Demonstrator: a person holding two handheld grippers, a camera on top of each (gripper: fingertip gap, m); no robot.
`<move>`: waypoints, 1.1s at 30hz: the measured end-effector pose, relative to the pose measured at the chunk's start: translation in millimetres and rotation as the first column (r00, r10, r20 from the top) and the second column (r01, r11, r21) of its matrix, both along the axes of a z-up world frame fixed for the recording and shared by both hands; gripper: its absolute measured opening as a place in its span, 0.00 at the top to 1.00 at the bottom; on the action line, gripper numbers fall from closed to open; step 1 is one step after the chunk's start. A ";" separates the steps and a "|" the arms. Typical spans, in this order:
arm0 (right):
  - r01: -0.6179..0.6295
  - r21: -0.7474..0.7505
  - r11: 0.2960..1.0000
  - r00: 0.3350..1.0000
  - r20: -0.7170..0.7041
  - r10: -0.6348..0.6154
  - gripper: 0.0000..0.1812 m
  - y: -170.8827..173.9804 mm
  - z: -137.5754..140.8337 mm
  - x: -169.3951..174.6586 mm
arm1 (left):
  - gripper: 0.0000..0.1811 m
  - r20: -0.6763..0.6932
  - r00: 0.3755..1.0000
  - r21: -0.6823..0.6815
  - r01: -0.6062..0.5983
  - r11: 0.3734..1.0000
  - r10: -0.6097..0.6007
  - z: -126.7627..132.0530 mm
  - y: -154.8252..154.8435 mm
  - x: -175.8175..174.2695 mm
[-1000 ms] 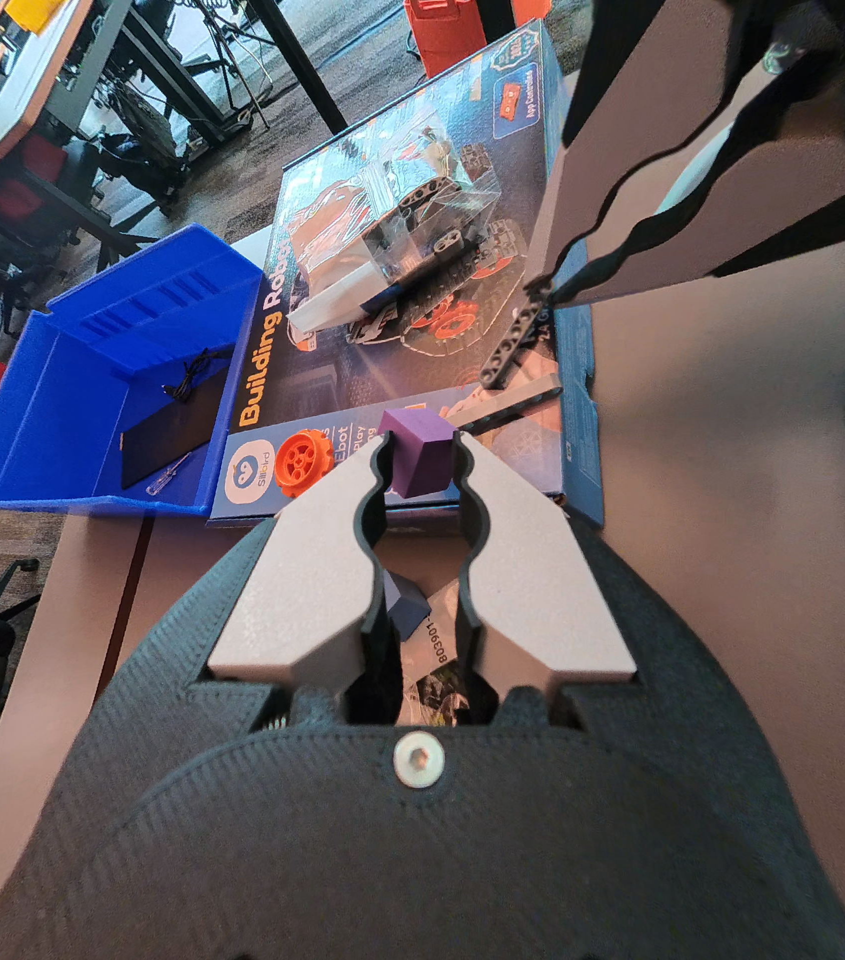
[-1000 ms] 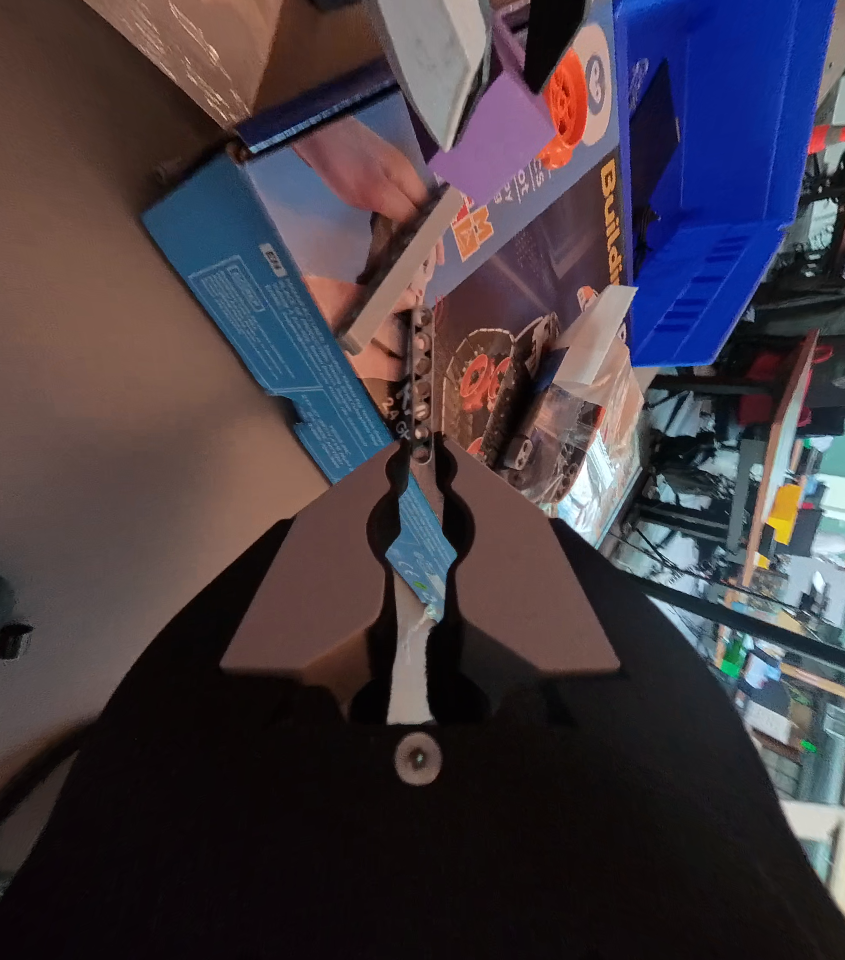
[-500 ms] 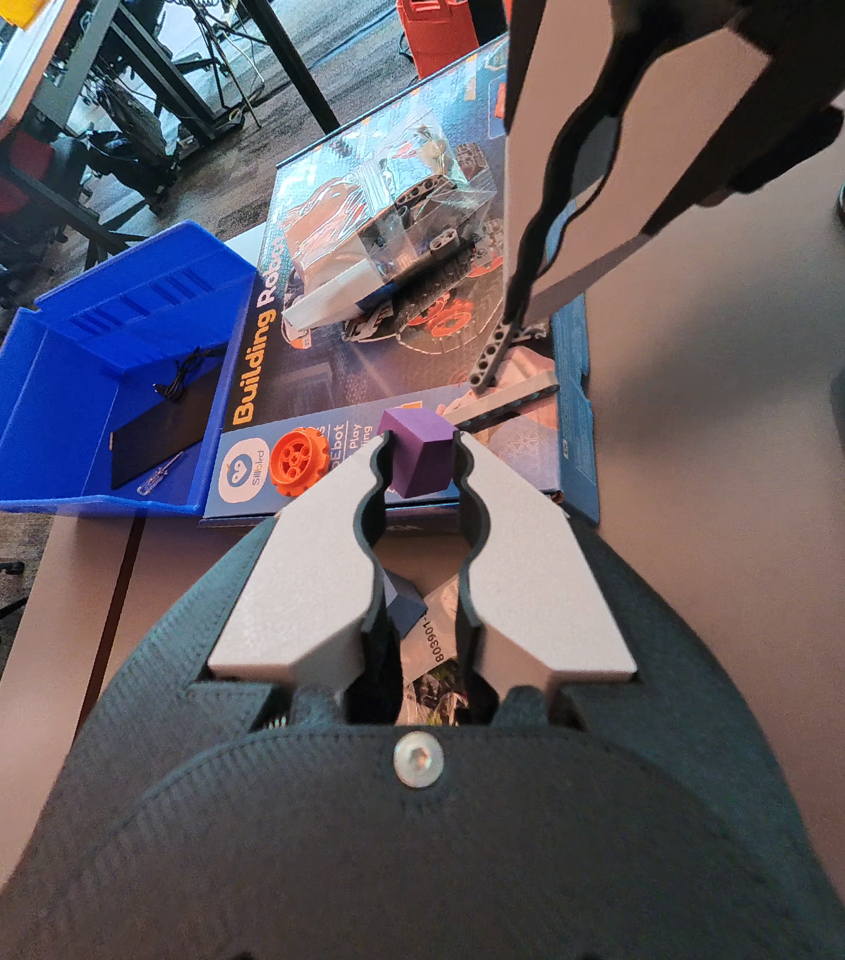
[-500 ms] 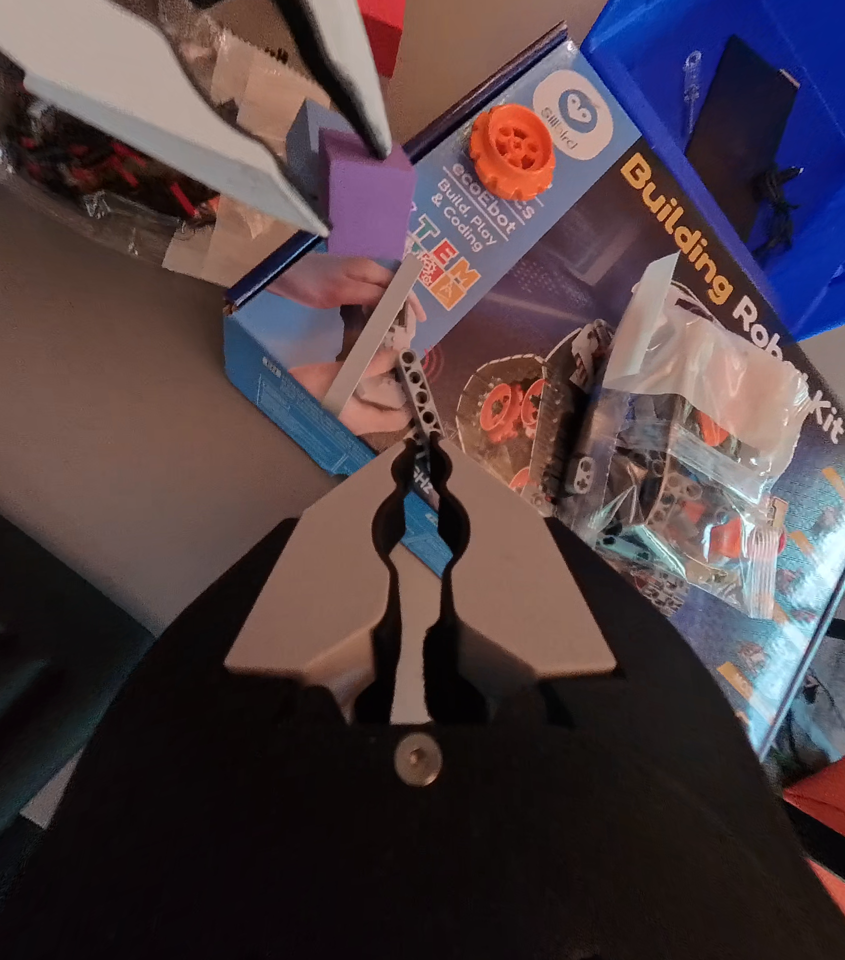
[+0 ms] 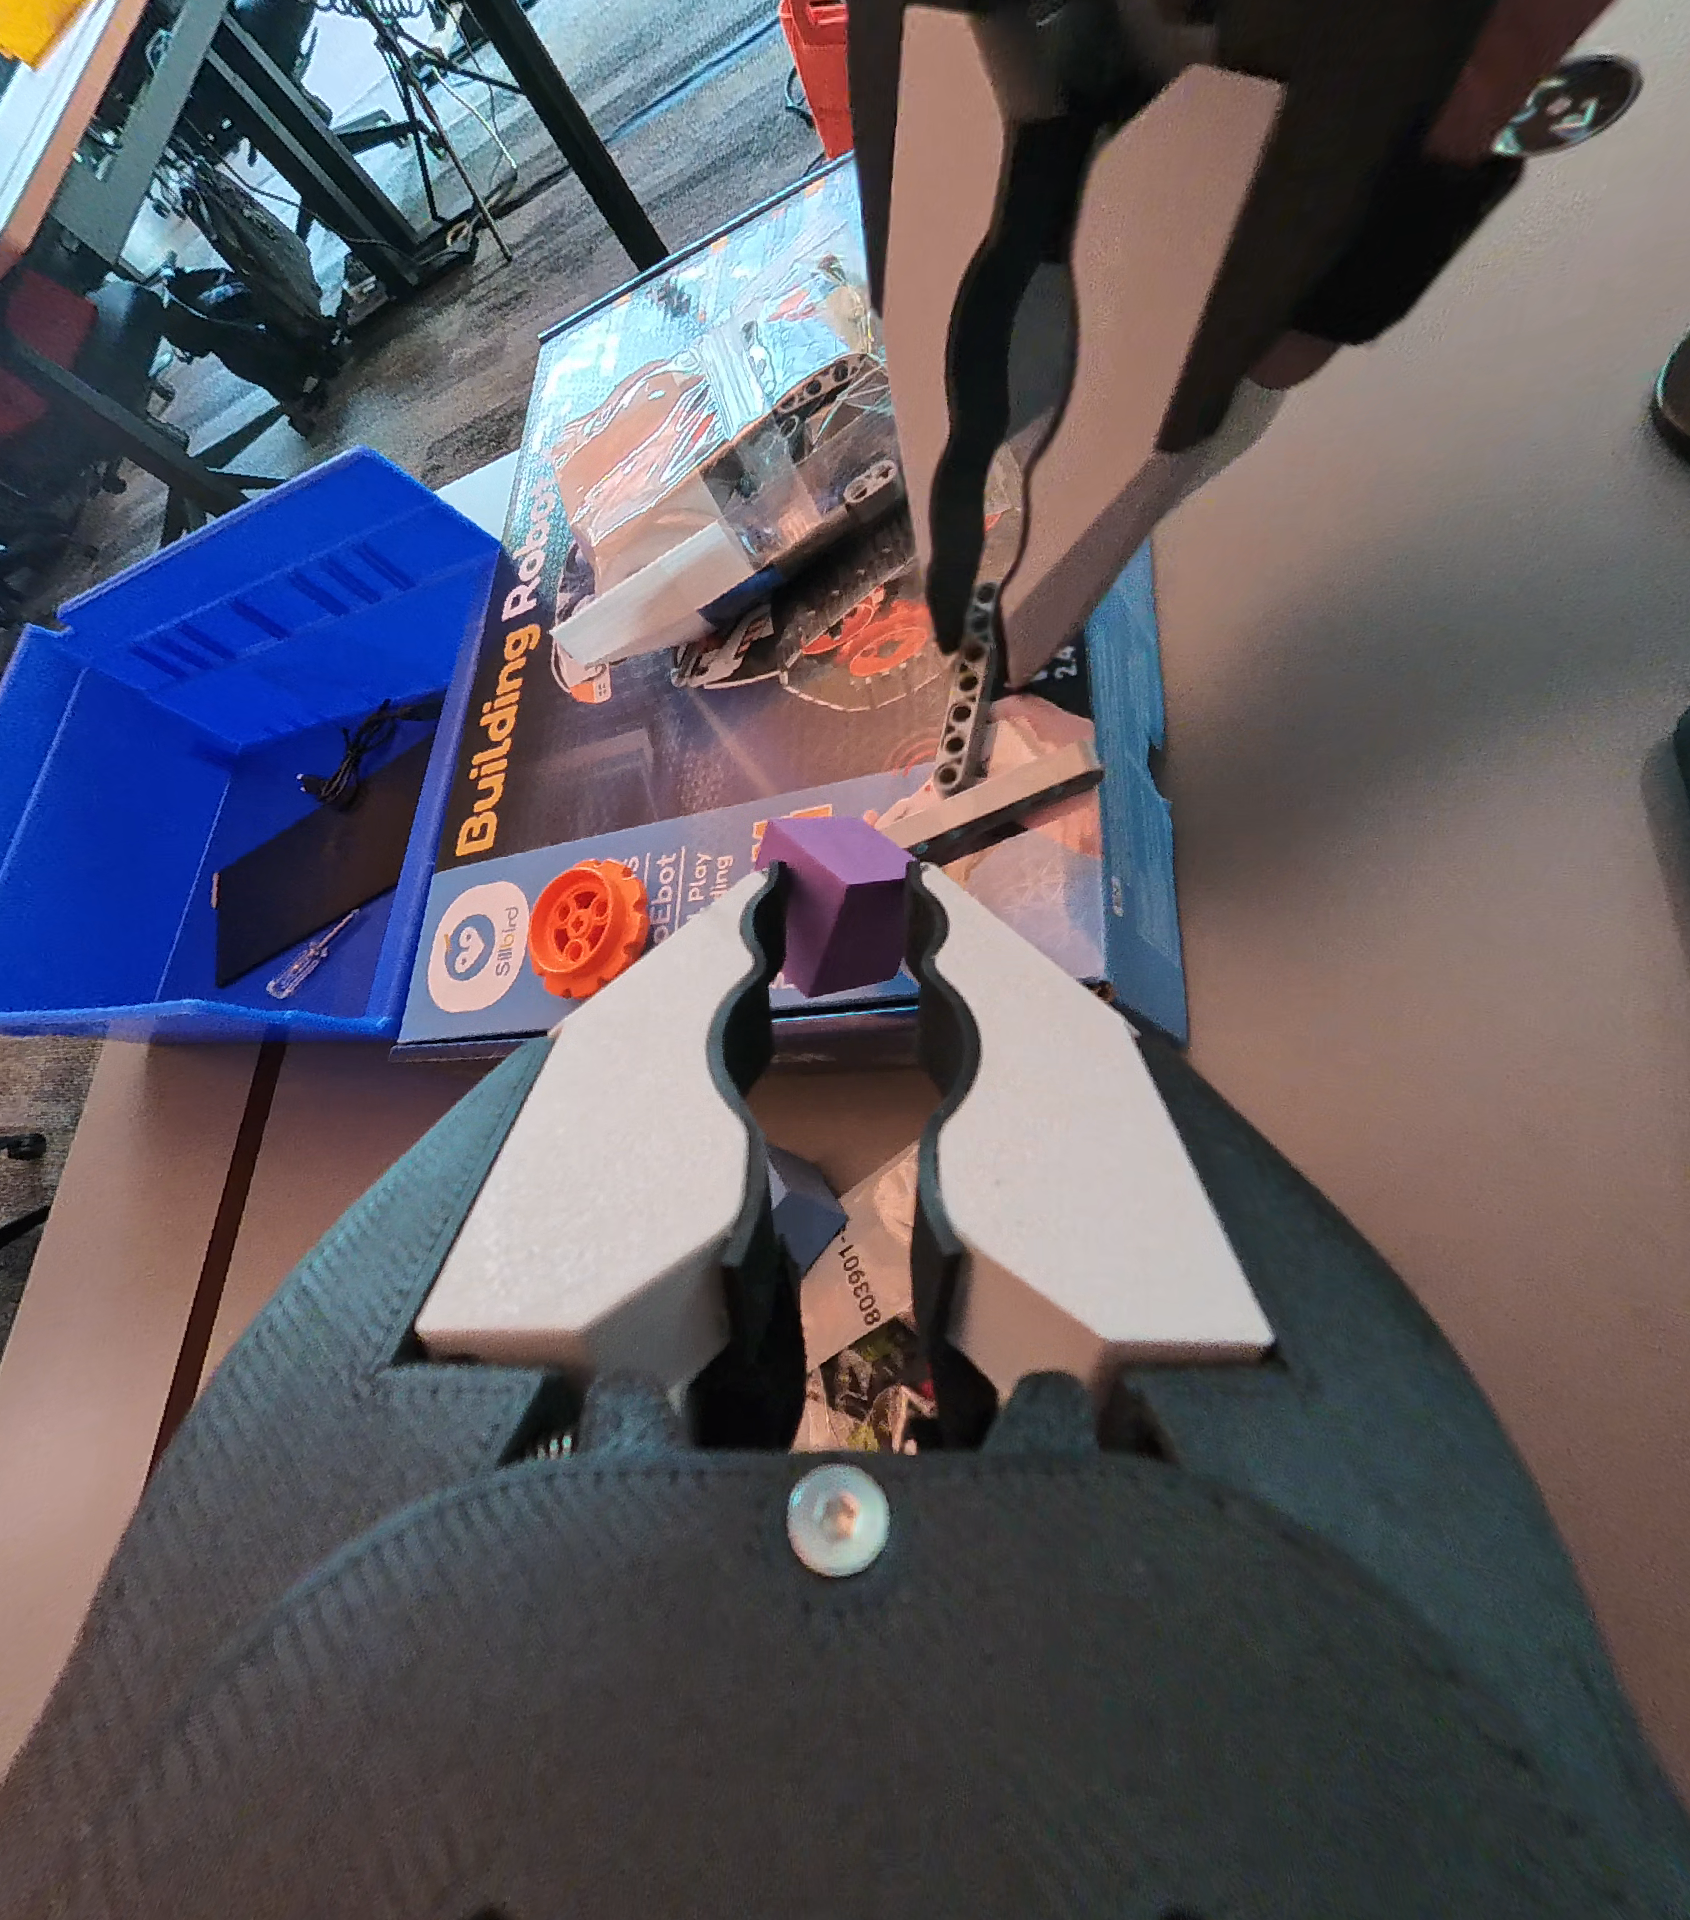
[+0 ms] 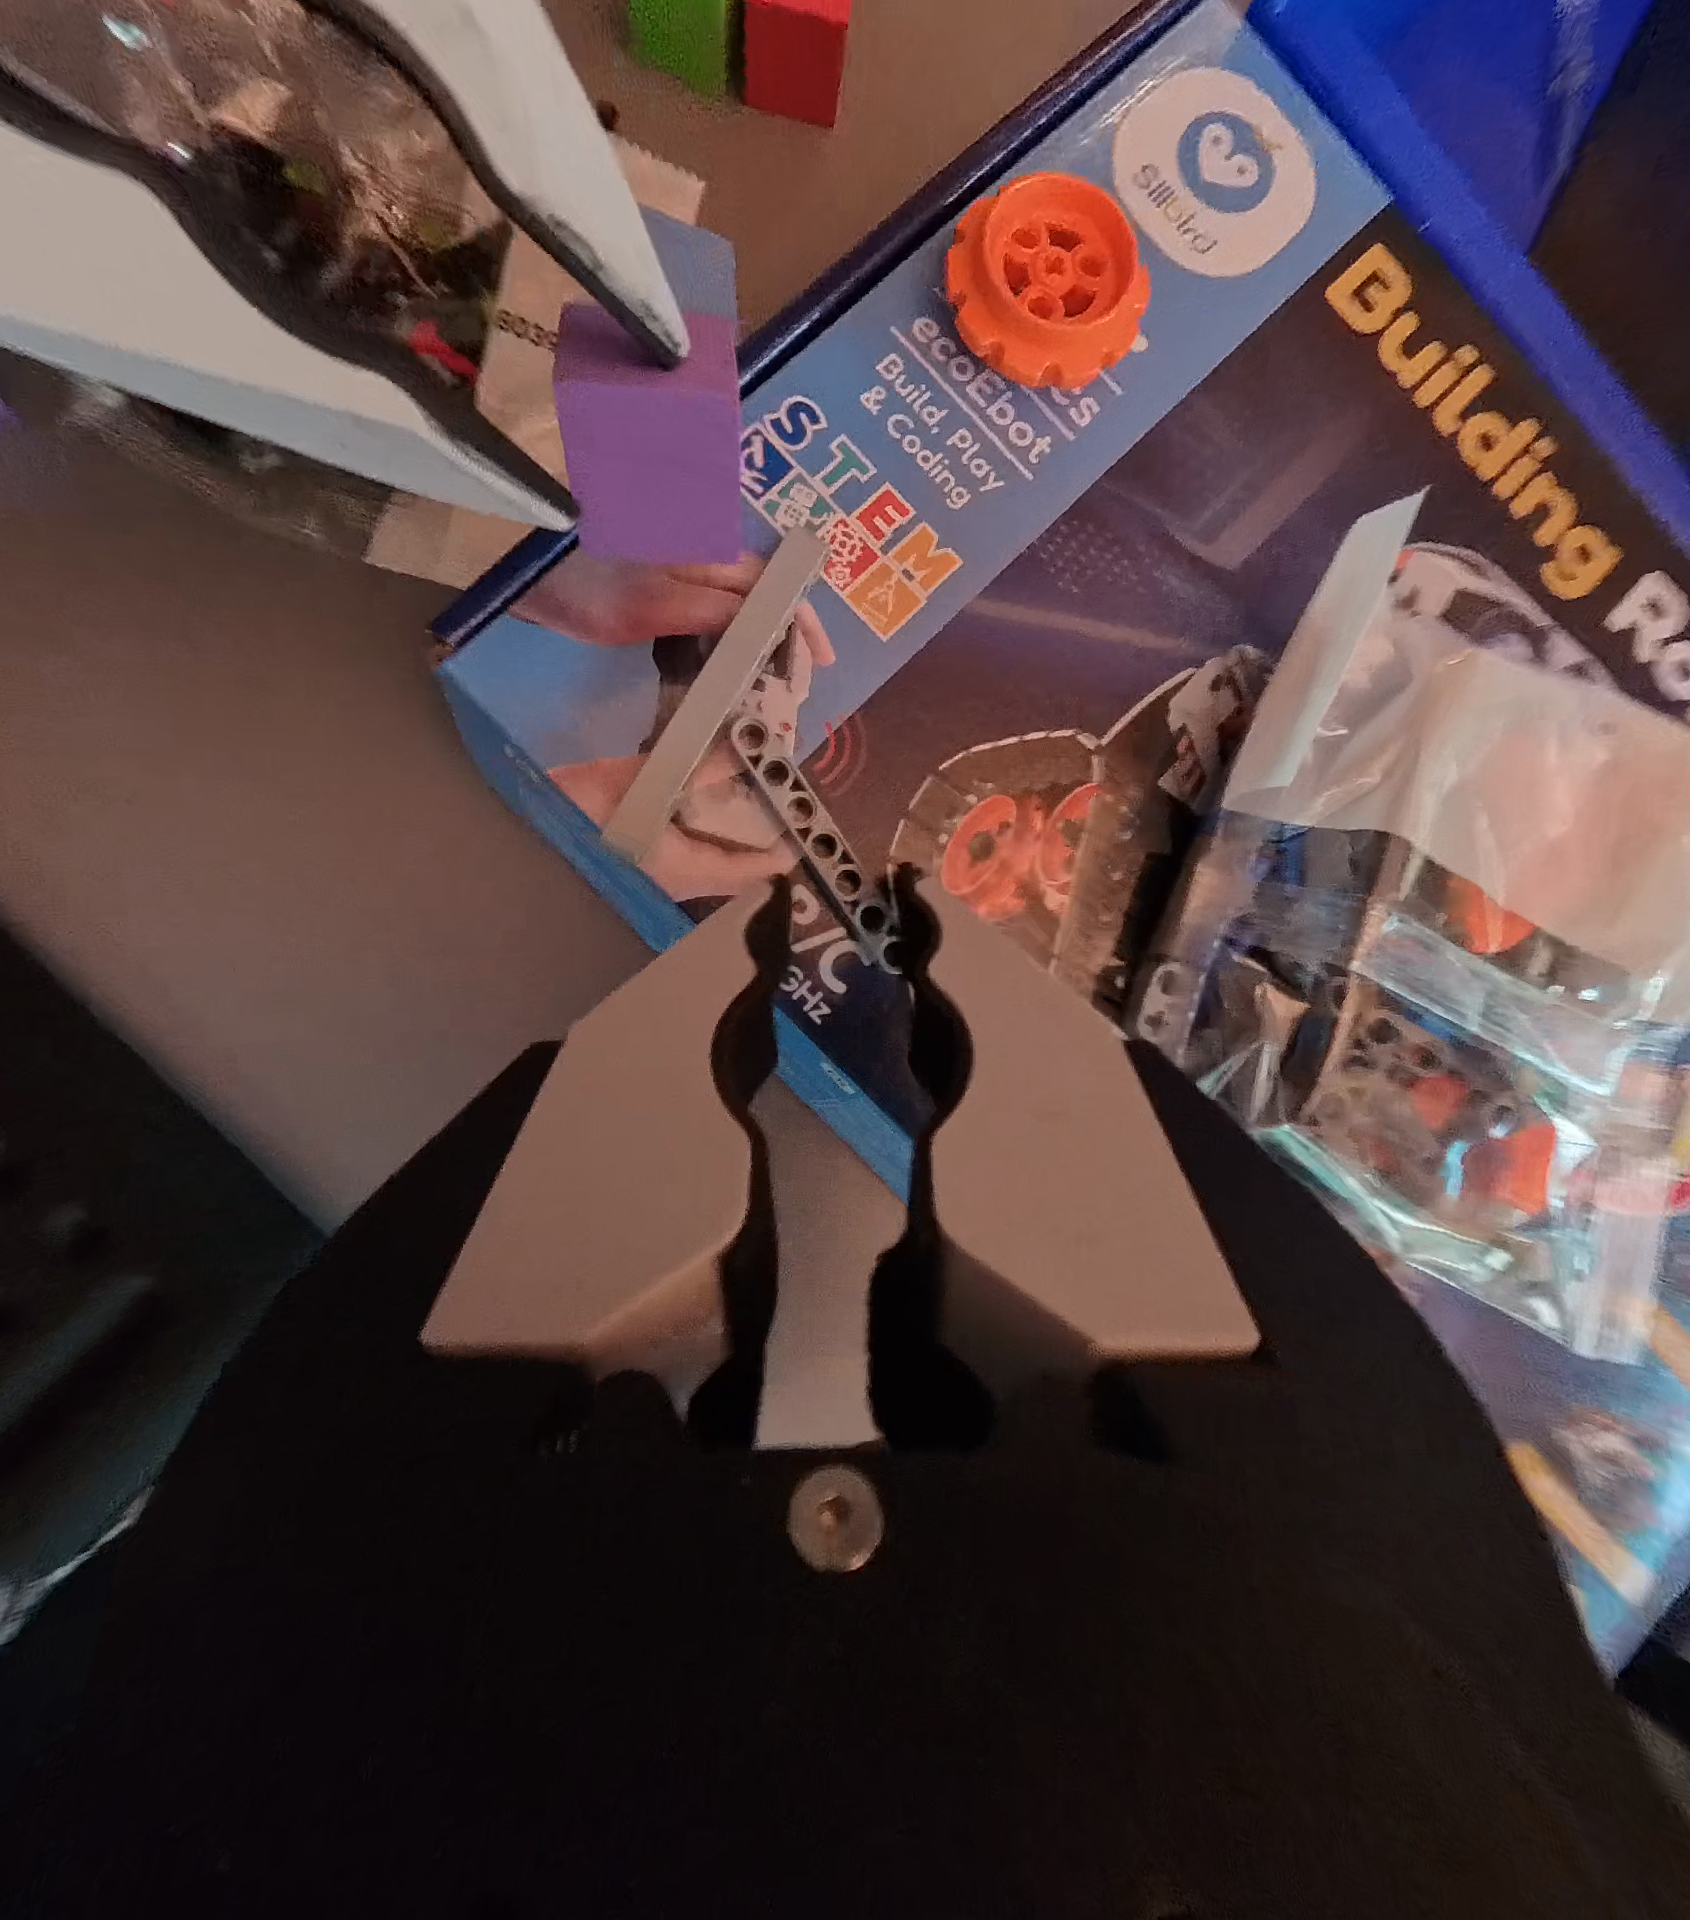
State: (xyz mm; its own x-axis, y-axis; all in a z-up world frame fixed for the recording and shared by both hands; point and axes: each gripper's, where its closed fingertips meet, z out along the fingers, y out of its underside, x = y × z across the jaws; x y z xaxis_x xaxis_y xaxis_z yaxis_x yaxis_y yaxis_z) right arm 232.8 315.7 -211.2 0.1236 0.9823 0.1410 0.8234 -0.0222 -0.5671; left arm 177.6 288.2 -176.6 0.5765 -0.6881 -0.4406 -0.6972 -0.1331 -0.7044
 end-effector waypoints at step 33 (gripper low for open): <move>-0.115 0.670 0.733 0.967 0.245 -0.073 0.97 -12.7 -6.4 20.1 | 0.89 -0.013 1.000 -0.004 0.006 1.000 -0.006 -5.0 -0.1 3.0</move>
State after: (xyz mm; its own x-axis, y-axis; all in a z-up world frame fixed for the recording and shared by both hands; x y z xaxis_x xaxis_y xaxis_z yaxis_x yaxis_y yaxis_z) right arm 252.9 302.9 -217.6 -0.0253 0.6157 0.7876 0.9280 0.3074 -0.2105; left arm 180.6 288.1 -181.5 0.5667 -0.6931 -0.4455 -0.7071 -0.1316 -0.6947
